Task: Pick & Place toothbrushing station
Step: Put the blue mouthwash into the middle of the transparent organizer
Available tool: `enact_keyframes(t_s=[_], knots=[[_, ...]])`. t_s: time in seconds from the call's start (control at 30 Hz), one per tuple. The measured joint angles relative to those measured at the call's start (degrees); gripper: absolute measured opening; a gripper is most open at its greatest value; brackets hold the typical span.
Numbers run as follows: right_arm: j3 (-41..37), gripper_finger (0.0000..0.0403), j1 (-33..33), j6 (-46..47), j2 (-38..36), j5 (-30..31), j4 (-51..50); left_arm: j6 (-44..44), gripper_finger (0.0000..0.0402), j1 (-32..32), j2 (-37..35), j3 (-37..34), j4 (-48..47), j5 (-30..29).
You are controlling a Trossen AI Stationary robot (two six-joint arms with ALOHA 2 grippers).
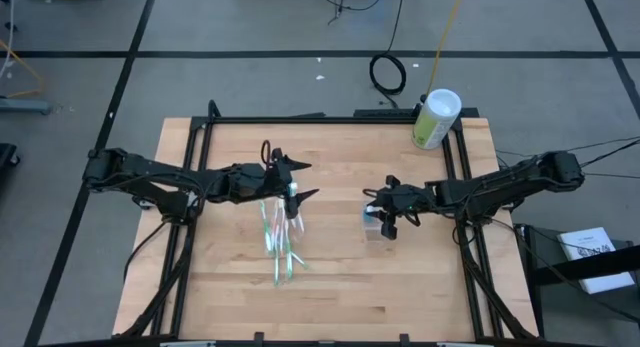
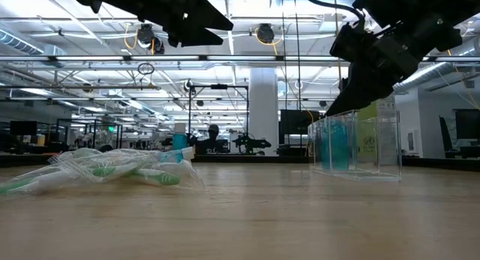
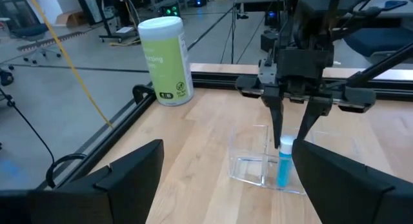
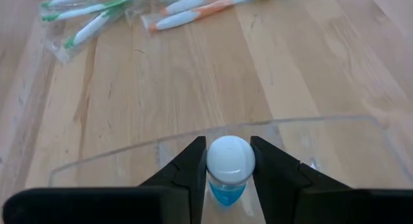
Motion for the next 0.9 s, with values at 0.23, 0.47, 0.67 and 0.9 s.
enact_keyframes(t_s=[0.23,0.47,0.67,0.9], knots=[[0.0,0.0122,0.0,-0.18,0.02,0.07,-0.15,0.0,0.0347,0.0,0.0,0.0,-0.24,0.01],[0.0,0.0147,0.0,-1.44,0.15,0.09,0.03,0.02,0.0347,0.0,0.0,0.0,-0.35,0.01],[0.0,0.0177,0.0,-2.32,-1.94,0.02,0.51,-0.04,0.0347,0.0,0.0,0.02,-2.12,0.01],[0.0,0.0199,0.0,-2.78,-9.18,-0.02,0.59,-1.14,0.0347,0.0,0.02,0.02,-3.46,0.03]])
